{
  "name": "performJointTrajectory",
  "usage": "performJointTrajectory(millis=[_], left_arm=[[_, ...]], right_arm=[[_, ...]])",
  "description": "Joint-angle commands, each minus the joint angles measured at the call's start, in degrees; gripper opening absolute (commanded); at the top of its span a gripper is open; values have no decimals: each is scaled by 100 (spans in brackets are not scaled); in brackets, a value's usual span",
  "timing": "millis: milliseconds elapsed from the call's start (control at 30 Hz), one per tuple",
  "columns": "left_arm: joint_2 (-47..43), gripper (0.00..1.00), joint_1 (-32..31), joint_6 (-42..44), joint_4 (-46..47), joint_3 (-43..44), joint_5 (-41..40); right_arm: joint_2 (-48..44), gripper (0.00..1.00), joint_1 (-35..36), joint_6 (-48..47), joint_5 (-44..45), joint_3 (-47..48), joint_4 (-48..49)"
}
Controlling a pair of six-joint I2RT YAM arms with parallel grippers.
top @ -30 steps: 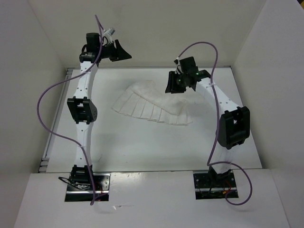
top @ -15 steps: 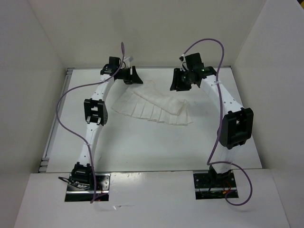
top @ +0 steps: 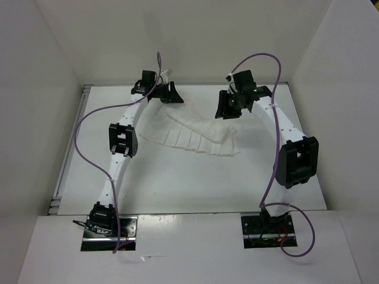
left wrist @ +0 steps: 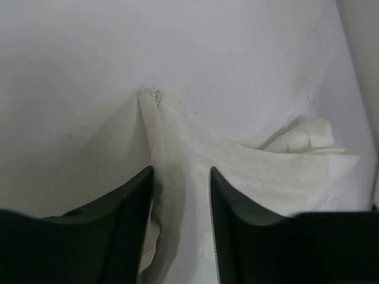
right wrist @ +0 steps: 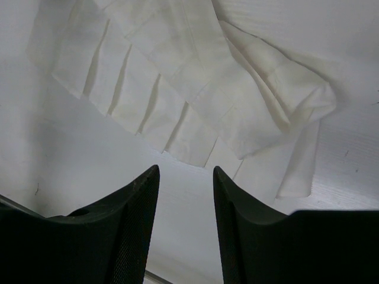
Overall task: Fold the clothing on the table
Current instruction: Fold the skirt
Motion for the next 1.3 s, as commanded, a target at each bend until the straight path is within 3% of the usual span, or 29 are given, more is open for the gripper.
performJointTrajectory(millis=[0,133,267,500,767,967,1100,1267], left_arm=[[169,45,-161,-116,442,41,237],[169,16,-215,-344,574,41,298],[169,0,-215,-345,505,94,298],[-384,0,-267,-125,21,497,473],[-1167,0,-320,340,-437,367,1071],[-1650,1,-320,701,-770,42,1125],[-1773,2,-320,851,-771,-275,1063],[-1774,3,-373,851,-701,-521,1063]], right_arm=[[-264,47,-37,-15,7,-72,-76],[-378,47,-37,-15,7,-125,-23],[-439,47,-37,46,-46,-177,99],[-501,47,-37,160,-309,-291,407],[-309,47,-37,161,-555,-503,943],[359,48,-230,-121,-951,241,1576],[1420,50,-362,-594,-1600,1095,1446],[2038,52,-415,-789,-2040,1702,1629]])
